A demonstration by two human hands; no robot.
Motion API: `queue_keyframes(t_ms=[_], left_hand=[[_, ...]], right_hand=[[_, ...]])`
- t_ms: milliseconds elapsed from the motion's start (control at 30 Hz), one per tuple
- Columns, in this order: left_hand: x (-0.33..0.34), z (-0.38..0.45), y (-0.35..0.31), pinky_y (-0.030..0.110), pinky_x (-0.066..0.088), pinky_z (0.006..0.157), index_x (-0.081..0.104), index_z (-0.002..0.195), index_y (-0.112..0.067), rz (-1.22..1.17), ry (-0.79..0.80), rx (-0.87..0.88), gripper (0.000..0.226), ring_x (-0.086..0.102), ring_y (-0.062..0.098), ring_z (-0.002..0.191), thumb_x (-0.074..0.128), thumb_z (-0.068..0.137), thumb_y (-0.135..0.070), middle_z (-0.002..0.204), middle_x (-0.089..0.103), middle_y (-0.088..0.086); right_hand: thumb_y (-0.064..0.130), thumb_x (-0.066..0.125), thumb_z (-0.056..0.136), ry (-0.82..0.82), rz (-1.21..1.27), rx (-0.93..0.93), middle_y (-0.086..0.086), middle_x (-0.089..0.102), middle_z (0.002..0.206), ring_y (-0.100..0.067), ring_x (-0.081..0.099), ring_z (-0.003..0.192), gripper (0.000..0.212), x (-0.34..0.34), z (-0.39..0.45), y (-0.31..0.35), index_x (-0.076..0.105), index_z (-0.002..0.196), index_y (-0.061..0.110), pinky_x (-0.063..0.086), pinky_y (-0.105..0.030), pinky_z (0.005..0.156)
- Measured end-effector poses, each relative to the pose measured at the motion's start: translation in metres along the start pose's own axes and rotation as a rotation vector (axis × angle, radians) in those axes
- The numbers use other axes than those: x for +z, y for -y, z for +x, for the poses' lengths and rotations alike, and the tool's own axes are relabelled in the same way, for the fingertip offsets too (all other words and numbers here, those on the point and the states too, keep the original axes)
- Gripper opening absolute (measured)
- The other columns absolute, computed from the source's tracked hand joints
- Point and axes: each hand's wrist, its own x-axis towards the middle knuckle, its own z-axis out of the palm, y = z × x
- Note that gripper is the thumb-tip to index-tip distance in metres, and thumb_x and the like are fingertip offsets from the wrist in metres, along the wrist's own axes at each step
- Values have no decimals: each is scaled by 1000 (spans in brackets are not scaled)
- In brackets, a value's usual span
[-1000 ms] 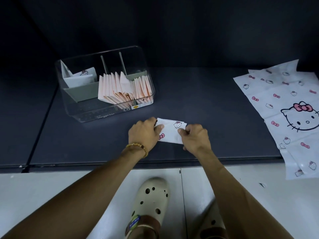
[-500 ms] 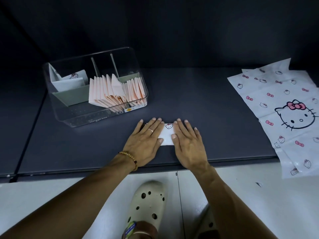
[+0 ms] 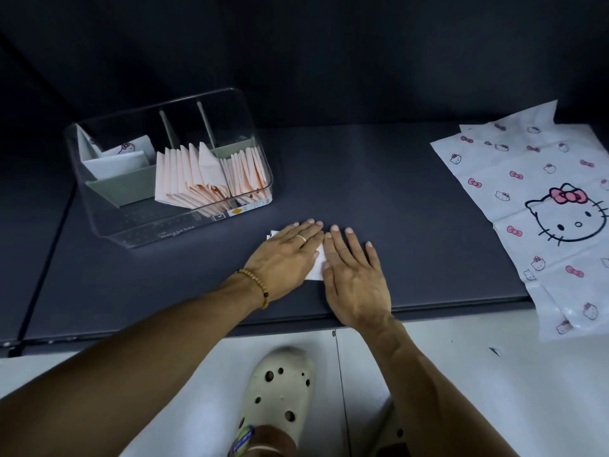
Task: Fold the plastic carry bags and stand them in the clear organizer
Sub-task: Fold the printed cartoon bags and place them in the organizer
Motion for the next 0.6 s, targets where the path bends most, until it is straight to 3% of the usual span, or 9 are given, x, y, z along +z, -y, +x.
queue_keyframes(t_ms=[67, 167, 333, 433, 500, 600], left_hand=[[-2, -4, 10, 24, -2, 115, 29, 147, -9, -33, 34, 8, 47, 21, 17, 144, 35, 101, -20, 155, 27, 6], [-1, -15, 29, 19, -10, 114, 9, 151, -17, -53, 119, -6, 52, 1, 5, 144, 26, 103, -29, 159, 9, -3], [-6, -43, 57, 22, -13, 114, -9, 149, -23, -34, 174, -79, 58, -18, -2, 139, 22, 102, -35, 158, -4, -10], [-13, -62, 64, 28, -6, 118, -1, 151, -22, -54, 153, -127, 55, -9, 5, 144, 21, 102, -34, 159, 4, -8], [-21, -65, 58, 32, 8, 119, 13, 151, -20, -180, 66, -249, 57, 13, 14, 145, 22, 99, -40, 156, 23, 0], [-30, -43, 38, 41, 32, 108, 36, 143, -17, -327, -56, -387, 55, 40, 25, 128, 33, 96, -46, 139, 46, 7]], right_hand=[[36, 5, 97, 2, -18, -5, 2, 14, 160, -19, 6, 148, 61, -1, -1, 1, 20, 152, 17, 1, -41, 118], [37, 6, 97, -5, -16, -1, 2, 18, 159, -20, 10, 148, 61, -1, -1, 1, 24, 152, 17, 4, -42, 118], [38, 8, 98, -21, -9, 2, 3, 19, 159, -20, 11, 148, 59, 1, -1, 0, 25, 151, 17, 7, -44, 119], [37, 8, 98, -11, -28, 2, 3, 18, 159, -20, 10, 148, 59, 2, -1, 1, 23, 151, 17, 7, -43, 119], [37, 7, 98, -7, -33, 1, 3, 16, 160, -20, 9, 148, 59, 2, -1, 0, 21, 152, 17, 6, -43, 119], [37, 7, 98, -4, -29, -3, 2, 16, 160, -21, 9, 148, 59, 1, -2, 0, 21, 152, 18, 7, -44, 120]])
